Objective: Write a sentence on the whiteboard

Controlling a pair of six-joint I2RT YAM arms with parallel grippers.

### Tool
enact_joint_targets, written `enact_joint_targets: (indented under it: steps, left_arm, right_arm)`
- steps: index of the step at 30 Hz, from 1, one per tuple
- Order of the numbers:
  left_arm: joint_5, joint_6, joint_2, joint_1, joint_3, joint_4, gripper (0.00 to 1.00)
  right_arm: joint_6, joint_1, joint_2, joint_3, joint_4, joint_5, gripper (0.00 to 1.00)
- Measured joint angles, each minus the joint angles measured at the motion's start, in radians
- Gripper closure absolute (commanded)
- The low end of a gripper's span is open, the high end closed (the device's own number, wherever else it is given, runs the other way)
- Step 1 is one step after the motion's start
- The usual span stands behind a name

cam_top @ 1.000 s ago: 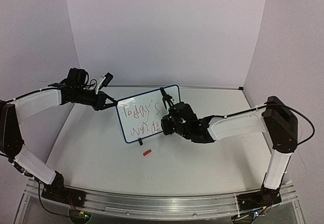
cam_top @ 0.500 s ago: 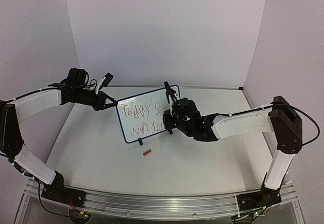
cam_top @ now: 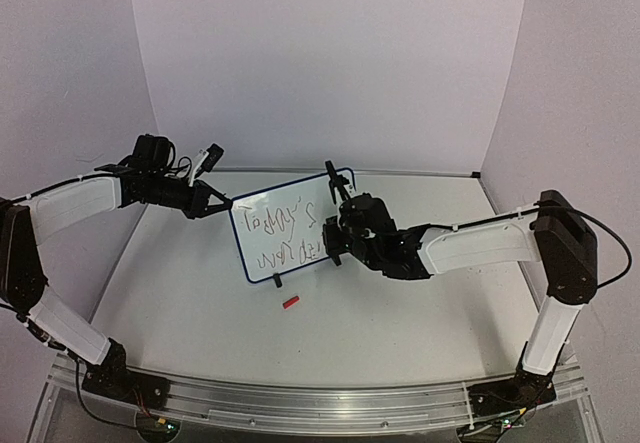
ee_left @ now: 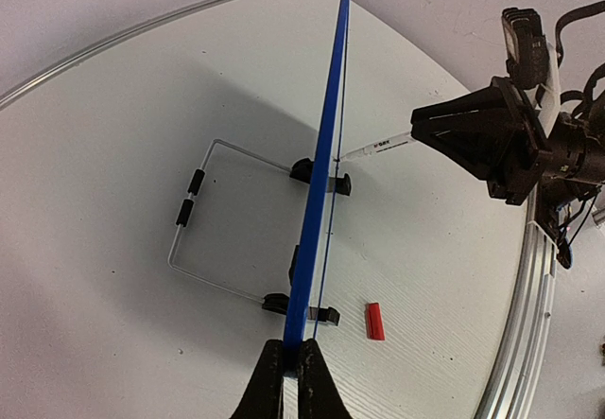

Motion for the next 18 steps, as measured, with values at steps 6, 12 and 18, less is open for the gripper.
enact_joint_targets:
  steps: [6,12,18]
  left_arm:
    - [0.0,0.0,0.0,0.0,0.0,0.0,1.0]
    - [0.0,0.0,0.0,0.0,0.0,0.0,1.0]
    - [0.0,0.0,0.0,0.0,0.0,0.0,1.0]
  right_arm:
    - [0.008,0.0,0.0,0.0,0.0,0.003,1.0]
    - [0.014,0.0,0.0,0.0,-0.003,0.015,1.0]
    - [0.018,0.0,0.004,0.0,-0.012,0.023,1.0]
